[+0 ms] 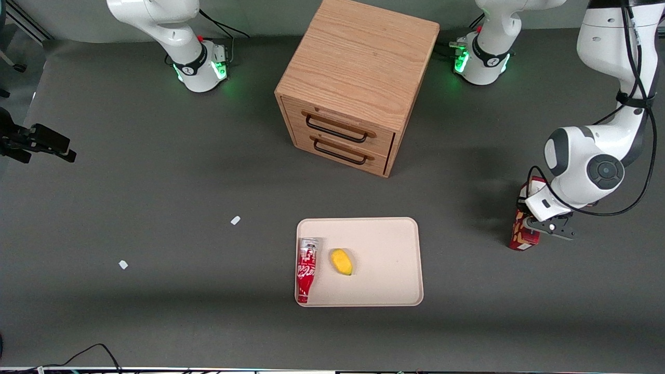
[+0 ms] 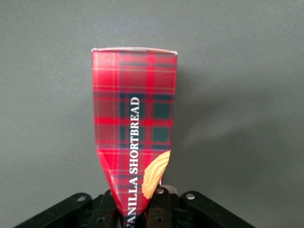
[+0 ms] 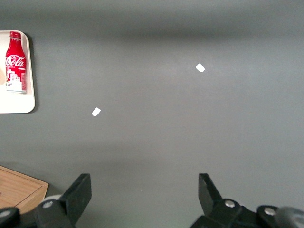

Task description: Place red cookie box on tray

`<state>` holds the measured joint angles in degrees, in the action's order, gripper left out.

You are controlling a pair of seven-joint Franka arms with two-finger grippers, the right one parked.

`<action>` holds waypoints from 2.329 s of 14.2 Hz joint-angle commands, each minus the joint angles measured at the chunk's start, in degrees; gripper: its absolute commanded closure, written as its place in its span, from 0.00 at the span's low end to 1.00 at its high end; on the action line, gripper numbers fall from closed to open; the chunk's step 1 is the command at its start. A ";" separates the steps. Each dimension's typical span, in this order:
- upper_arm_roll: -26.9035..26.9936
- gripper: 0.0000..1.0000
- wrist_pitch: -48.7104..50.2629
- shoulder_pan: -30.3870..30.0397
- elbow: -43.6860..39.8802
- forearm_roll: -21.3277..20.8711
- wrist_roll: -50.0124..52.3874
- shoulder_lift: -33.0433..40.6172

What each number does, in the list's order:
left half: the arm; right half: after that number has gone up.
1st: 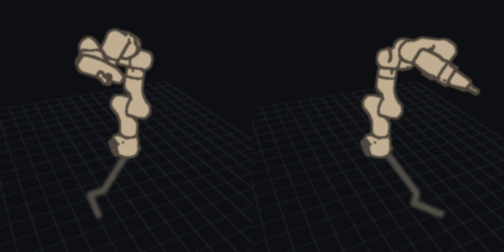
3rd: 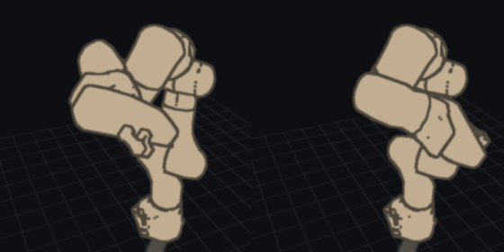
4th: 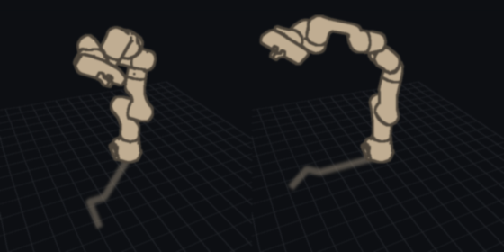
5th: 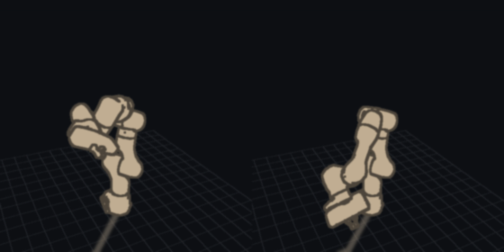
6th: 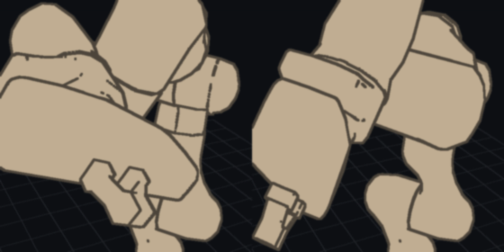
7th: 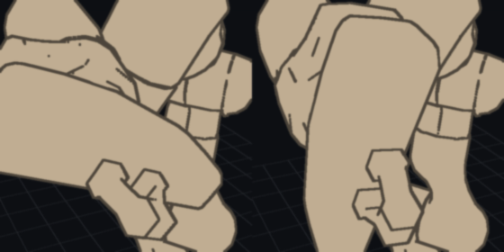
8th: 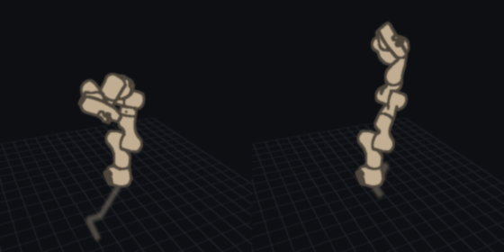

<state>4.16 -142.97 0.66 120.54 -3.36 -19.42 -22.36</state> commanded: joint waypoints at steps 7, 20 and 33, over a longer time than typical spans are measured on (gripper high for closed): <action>-0.64 1.00 40.53 3.02 -29.08 7.40 7.88 3.12; -12.51 1.00 36.28 14.00 -54.18 6.70 39.55 -21.13; -11.19 1.00 23.53 17.79 -53.04 3.01 42.72 -29.41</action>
<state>-7.73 -119.05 17.80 69.11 0.53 21.59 -51.21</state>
